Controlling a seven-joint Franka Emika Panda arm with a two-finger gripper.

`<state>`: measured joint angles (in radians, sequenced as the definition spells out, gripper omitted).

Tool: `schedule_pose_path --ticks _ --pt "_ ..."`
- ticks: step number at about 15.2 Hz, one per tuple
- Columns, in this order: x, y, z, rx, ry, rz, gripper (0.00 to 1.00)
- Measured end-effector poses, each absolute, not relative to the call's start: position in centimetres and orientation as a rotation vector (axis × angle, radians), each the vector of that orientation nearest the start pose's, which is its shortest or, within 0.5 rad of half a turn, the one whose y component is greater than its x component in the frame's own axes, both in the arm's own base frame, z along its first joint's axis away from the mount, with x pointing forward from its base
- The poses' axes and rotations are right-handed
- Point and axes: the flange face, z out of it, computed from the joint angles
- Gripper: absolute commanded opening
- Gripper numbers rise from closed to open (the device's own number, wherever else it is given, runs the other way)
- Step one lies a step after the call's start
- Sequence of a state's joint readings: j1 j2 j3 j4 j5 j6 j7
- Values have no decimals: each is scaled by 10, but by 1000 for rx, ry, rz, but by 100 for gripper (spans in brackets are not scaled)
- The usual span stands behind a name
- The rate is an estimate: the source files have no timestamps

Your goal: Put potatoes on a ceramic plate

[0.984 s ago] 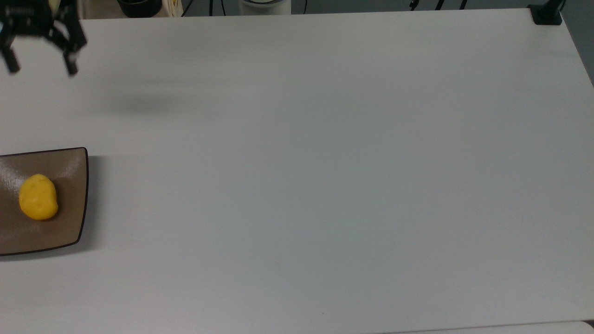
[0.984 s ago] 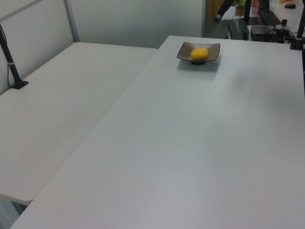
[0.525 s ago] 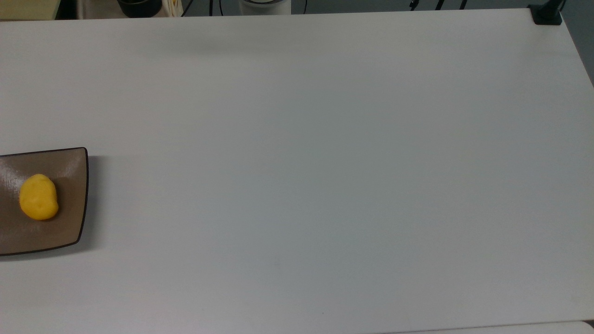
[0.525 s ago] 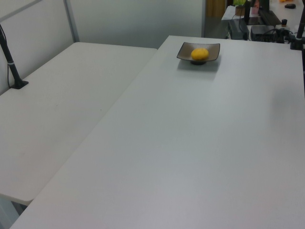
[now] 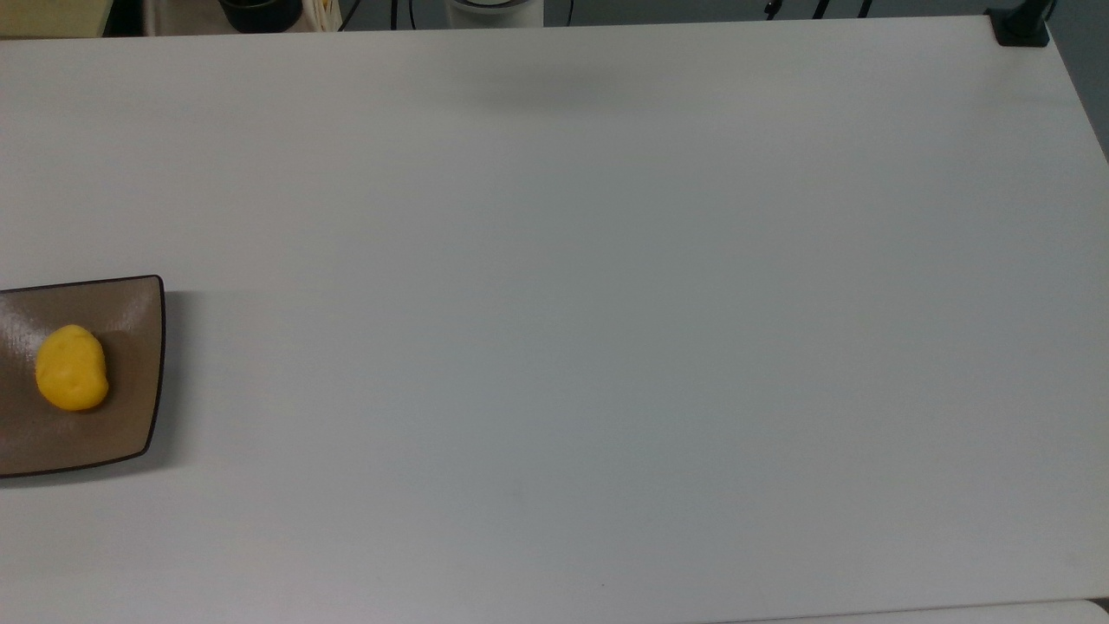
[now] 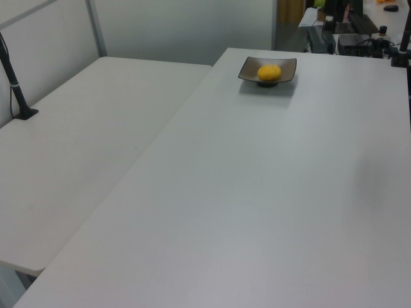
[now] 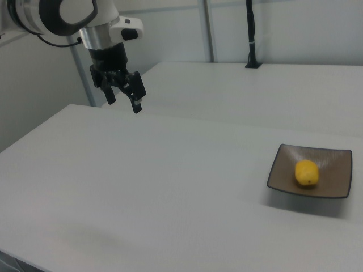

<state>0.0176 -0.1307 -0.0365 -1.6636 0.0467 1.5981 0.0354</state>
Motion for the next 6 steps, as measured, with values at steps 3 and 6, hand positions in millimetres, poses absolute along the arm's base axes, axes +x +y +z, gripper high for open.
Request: schedule_pose_path --ticks 3,6 --pt "539 6 634 -3095 67 -186 100" --pt "557 6 614 -3101 14 -213 100"
